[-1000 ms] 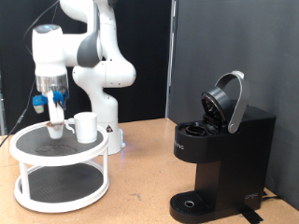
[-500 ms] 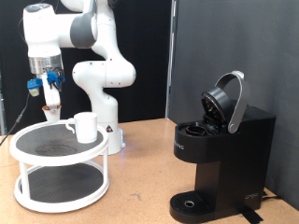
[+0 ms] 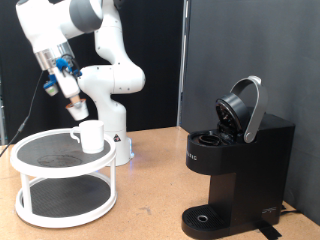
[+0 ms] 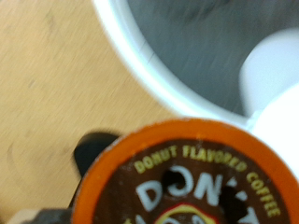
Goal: Make a cup of coffee with the keurig machine
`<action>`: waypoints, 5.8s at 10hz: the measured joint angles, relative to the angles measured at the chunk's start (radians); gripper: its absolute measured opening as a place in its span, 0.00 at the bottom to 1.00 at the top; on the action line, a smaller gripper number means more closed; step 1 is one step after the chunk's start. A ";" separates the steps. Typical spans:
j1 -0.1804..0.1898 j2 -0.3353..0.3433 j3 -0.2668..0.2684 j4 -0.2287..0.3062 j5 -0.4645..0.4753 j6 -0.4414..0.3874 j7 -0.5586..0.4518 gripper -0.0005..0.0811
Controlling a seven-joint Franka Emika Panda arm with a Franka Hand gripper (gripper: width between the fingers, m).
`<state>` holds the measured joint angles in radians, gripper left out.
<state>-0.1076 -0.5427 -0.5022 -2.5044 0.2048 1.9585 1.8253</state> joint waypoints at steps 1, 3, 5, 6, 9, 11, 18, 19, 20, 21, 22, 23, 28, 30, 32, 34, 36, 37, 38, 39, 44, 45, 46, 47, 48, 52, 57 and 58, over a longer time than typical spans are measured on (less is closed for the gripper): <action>0.020 -0.005 0.011 0.001 0.070 0.008 0.032 0.45; 0.031 -0.013 0.057 -0.014 0.145 0.085 0.137 0.45; 0.035 -0.011 0.056 -0.013 0.173 0.075 0.134 0.45; 0.049 -0.009 0.061 -0.008 0.242 0.079 0.166 0.45; 0.117 0.016 0.086 0.026 0.385 0.062 0.246 0.45; 0.162 0.053 0.098 0.069 0.403 0.001 0.248 0.45; 0.208 0.098 0.136 0.107 0.550 0.035 0.266 0.45; 0.225 0.120 0.144 0.128 0.561 0.032 0.269 0.45; 0.240 0.143 0.155 0.150 0.572 0.033 0.272 0.45; 0.253 0.165 0.168 0.170 0.589 0.041 0.274 0.45; 0.264 0.184 0.183 0.187 0.604 0.058 0.274 0.45; 0.273 0.201 0.198 0.202 0.616 0.071 0.274 0.45; 0.291 0.260 0.251 0.247 0.627 0.106 0.277 0.45; 0.291 0.270 0.270 0.247 0.621 0.118 0.277 0.45; 0.291 0.290 0.294 0.240 0.606 0.149 0.277 0.45; 0.291 0.314 0.316 0.226 0.586 0.189 0.278 0.45; 0.291 0.338 0.326 0.207 0.566 0.220 0.278 0.45; 0.291 0.346 0.329 0.197 0.559 0.233 0.278 0.45; 0.291 0.354 0.331 0.183 0.554 0.254 0.278 0.45; 0.291 0.365 0.333 0.169 0.553 0.277 0.275 0.45; 0.292 0.398 0.347 0.149 0.590 0.334 0.240 0.45; 0.292 0.403 0.350 0.149 0.594 0.335 0.238 0.45; 0.292 0.406 0.354 0.149 0.595 0.337 0.237 0.45; 0.292 0.408 0.359 0.149 0.595 0.339 0.237 0.45; 0.292 0.410 0.361 0.149 0.595 0.340 0.237 0.45; 0.292 0.411 0.370 0.142 0.602 0.343 0.237 0.75; 0.290 0.377 0.361 0.142 0.702 0.328 0.192 0.91; 0.289 0.352 0.353 0.135 0.731 0.327 0.173 0.91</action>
<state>0.1818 -0.1907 -0.1490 -2.3695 0.9353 2.2856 1.9986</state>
